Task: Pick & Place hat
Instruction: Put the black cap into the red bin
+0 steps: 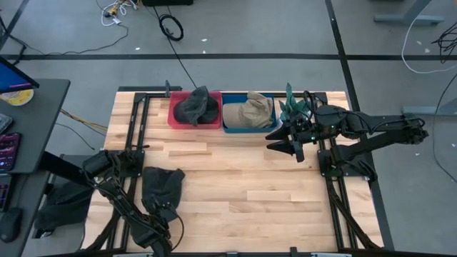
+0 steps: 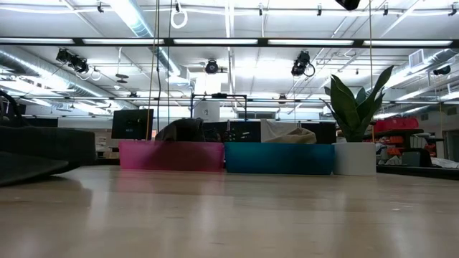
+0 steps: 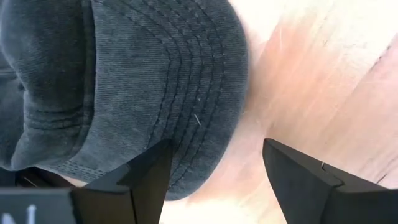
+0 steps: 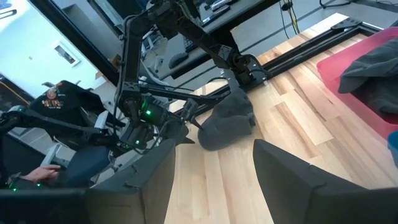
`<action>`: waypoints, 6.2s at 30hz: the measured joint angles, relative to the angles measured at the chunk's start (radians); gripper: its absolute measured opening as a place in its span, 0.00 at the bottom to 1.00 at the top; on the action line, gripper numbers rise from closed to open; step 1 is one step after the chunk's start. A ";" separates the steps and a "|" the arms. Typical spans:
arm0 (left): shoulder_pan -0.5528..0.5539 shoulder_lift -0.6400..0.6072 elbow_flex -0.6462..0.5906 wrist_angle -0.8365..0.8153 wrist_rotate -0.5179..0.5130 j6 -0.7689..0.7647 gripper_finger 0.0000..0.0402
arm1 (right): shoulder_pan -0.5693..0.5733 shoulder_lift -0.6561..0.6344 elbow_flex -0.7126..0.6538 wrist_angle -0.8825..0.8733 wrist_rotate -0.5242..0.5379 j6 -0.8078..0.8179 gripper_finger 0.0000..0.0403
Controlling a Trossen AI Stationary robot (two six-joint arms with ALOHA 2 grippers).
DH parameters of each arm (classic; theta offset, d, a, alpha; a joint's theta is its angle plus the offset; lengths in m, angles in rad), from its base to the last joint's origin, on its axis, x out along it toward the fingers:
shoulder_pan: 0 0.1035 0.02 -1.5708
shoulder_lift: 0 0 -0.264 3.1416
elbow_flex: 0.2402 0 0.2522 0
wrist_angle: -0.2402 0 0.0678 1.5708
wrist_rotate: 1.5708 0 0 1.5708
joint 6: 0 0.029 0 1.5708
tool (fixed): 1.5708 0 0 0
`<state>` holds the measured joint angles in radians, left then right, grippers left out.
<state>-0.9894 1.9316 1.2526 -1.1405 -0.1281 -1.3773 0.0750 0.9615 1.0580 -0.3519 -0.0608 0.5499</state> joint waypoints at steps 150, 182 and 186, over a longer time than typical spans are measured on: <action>1.152 -0.246 0.686 -0.271 -0.356 2.155 0.00 | -0.061 0.000 0.000 0.021 -0.014 -0.042 0.54; 1.496 -0.295 0.404 0.002 -0.178 2.678 0.00 | -0.061 0.001 0.000 0.024 0.255 0.014 0.54; 1.506 -0.308 0.356 -0.034 -0.161 2.645 0.00 | -0.067 0.001 0.000 0.026 0.256 -0.030 0.54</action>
<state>0.5170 1.6239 1.6085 -1.1748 -0.2892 1.2674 0.0084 0.9623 1.0580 -0.3263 0.1951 0.5203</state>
